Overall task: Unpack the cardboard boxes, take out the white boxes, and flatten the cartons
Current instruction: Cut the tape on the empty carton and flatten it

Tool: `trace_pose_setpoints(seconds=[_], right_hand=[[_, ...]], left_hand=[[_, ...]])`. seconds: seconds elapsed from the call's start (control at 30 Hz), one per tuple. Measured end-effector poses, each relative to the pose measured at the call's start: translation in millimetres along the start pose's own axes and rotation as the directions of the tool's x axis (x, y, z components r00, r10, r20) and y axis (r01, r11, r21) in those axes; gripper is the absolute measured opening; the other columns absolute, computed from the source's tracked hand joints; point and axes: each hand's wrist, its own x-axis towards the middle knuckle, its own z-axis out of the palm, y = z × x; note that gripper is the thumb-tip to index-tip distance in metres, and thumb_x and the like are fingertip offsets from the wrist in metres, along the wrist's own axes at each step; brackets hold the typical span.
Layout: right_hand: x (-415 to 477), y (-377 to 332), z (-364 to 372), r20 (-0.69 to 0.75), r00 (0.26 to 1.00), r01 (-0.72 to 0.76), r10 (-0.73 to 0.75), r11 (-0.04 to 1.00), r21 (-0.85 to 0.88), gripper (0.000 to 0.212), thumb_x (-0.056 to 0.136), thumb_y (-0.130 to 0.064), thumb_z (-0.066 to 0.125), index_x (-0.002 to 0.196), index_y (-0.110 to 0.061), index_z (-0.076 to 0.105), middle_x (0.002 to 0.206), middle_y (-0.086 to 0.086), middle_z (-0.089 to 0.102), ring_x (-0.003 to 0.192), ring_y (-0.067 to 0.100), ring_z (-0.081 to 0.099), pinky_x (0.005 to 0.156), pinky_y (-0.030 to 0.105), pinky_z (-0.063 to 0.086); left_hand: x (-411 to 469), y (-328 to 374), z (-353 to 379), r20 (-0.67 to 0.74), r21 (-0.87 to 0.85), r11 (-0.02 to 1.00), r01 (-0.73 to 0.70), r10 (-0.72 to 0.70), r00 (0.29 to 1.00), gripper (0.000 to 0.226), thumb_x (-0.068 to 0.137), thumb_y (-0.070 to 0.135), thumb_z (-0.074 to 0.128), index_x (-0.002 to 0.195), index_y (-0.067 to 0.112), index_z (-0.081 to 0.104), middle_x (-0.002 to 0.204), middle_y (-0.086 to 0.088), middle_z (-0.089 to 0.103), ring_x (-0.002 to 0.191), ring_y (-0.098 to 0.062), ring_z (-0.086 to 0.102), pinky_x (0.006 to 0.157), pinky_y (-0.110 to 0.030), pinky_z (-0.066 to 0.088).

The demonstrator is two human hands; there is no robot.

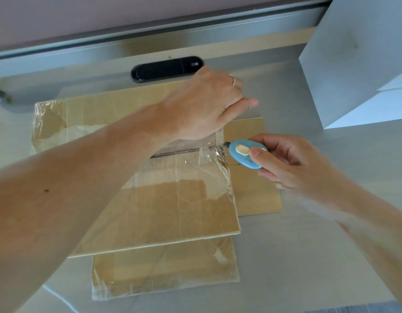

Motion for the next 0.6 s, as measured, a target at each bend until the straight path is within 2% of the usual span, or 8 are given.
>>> trace_pose_setpoints(seconds=[0.1, 0.23, 0.3, 0.4, 0.5, 0.6], right_hand=[[1.6, -0.6, 0.3, -0.015, 1.000, 0.014, -0.014, 1.000, -0.016, 0.022, 0.108, -0.026, 0.055, 0.102, -0.020, 0.075, 0.062, -0.011, 0.034, 0.051, 0.004, 0.031, 0.047, 0.007, 0.031], [5.6, -2.4, 3.8, -0.046, 0.998, 0.041, -0.044, 0.997, -0.065, 0.023, 0.104, -0.037, 0.054, 0.102, -0.024, 0.074, 0.065, -0.003, 0.033, 0.056, 0.012, 0.029, 0.048, 0.017, 0.025], [5.4, -2.5, 4.5, -0.031, 0.998, 0.059, -0.061, 0.995, -0.083, 0.023, 0.105, -0.034, 0.054, 0.101, -0.022, 0.073, 0.066, -0.002, 0.034, 0.057, 0.013, 0.030, 0.048, 0.015, 0.025], [0.5, 0.6, 5.2, -0.026, 0.997, 0.074, -0.076, 0.994, -0.077, 0.023, 0.105, -0.034, 0.054, 0.102, -0.021, 0.074, 0.065, -0.008, 0.035, 0.054, 0.005, 0.032, 0.047, 0.009, 0.029], [-3.5, 3.4, 6.7, -0.024, 0.998, 0.056, -0.057, 0.997, -0.056, 0.027, 0.102, -0.039, 0.053, 0.105, -0.022, 0.073, 0.063, -0.010, 0.033, 0.053, 0.006, 0.030, 0.047, 0.012, 0.027], [-1.9, 0.3, 8.5, -0.035, 0.998, 0.046, -0.047, 0.999, -0.008, 0.022, 0.104, -0.035, 0.055, 0.105, -0.025, 0.075, 0.062, -0.011, 0.036, 0.054, 0.004, 0.035, 0.049, 0.010, 0.033]], left_hand=[[2.0, -0.2, -0.8, -0.001, -0.023, 1.000, 0.009, -0.009, 1.000, 0.055, 0.112, 0.036, 0.038, 0.069, 0.007, 0.058, 0.072, -0.002, 0.051, 0.072, -0.026, 0.055, 0.075, -0.043, 0.045], [3.6, 0.3, -3.2, 0.007, -0.039, 0.999, 0.010, -0.010, 1.000, 0.053, 0.112, 0.035, 0.038, 0.066, 0.011, 0.049, 0.068, 0.000, 0.046, 0.067, -0.027, 0.053, 0.073, -0.041, 0.043], [4.6, 0.6, -3.8, 0.015, -0.033, 0.999, 0.005, -0.005, 1.000, 0.054, 0.112, 0.036, 0.036, 0.066, 0.011, 0.048, 0.067, 0.000, 0.046, 0.066, -0.026, 0.052, 0.074, -0.043, 0.045], [5.4, -1.3, -5.2, 0.000, -0.042, 0.999, 0.014, -0.015, 1.000, 0.055, 0.112, 0.037, 0.034, 0.065, 0.012, 0.045, 0.066, -0.004, 0.047, 0.063, -0.026, 0.050, 0.073, -0.048, 0.045], [7.1, 0.3, -4.3, 0.004, -0.058, 0.998, 0.009, -0.009, 1.000, 0.055, 0.112, 0.038, 0.035, 0.065, 0.013, 0.045, 0.067, -0.004, 0.048, 0.061, -0.023, 0.049, 0.072, -0.045, 0.046], [8.4, -1.1, -1.0, 0.013, -0.044, 0.999, -0.006, 0.006, 1.000, 0.054, 0.112, 0.038, 0.036, 0.066, 0.011, 0.048, 0.068, -0.003, 0.049, 0.063, -0.023, 0.049, 0.072, -0.043, 0.044]])
